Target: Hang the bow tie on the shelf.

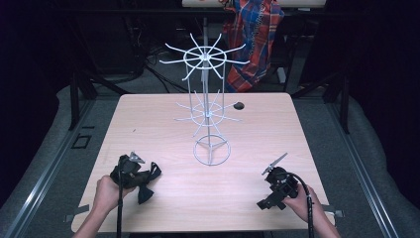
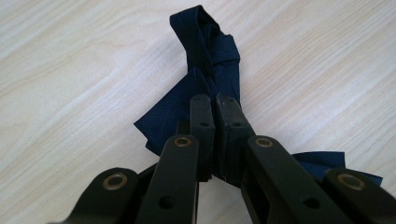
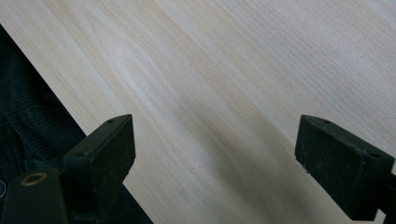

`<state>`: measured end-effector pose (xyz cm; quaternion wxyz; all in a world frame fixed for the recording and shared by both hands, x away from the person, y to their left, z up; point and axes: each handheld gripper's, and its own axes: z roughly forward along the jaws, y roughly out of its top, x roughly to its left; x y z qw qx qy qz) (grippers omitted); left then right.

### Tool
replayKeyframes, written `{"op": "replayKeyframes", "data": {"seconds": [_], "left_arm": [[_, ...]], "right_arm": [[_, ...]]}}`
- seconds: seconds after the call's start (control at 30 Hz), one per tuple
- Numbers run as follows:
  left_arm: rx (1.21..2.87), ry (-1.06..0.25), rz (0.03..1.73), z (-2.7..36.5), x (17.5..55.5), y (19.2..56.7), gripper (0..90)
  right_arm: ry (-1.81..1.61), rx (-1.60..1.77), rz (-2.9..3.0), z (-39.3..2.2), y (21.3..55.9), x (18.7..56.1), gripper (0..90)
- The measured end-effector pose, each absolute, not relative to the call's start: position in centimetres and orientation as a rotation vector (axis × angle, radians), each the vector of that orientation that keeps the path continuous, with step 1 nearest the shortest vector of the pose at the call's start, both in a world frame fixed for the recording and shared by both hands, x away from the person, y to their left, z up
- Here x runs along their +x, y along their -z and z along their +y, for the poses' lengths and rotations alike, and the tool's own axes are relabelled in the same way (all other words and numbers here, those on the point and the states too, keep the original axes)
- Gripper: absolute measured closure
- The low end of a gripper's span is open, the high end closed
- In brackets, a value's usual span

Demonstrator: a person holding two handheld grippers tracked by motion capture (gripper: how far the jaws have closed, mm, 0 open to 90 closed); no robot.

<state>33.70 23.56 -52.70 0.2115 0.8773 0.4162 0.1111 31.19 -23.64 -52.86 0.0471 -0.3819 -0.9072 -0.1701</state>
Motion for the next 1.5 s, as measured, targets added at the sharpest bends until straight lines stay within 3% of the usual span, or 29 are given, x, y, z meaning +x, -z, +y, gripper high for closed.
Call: {"op": "replayKeyframes", "data": {"seconds": [0.77, 1.5], "left_arm": [[2.306, -0.423, 1.139, 24.3, 33.1, 50.5, 86.7], [2.208, -0.448, 1.086, 23.8, 32.9, 48.1, 86.6]], "right_arm": [[0.511, -1.161, -2.766, -23.6, 52.9, 31.2, 11.8], [0.514, -1.161, -2.761, -23.5, 52.9, 31.1, 11.8]]}}
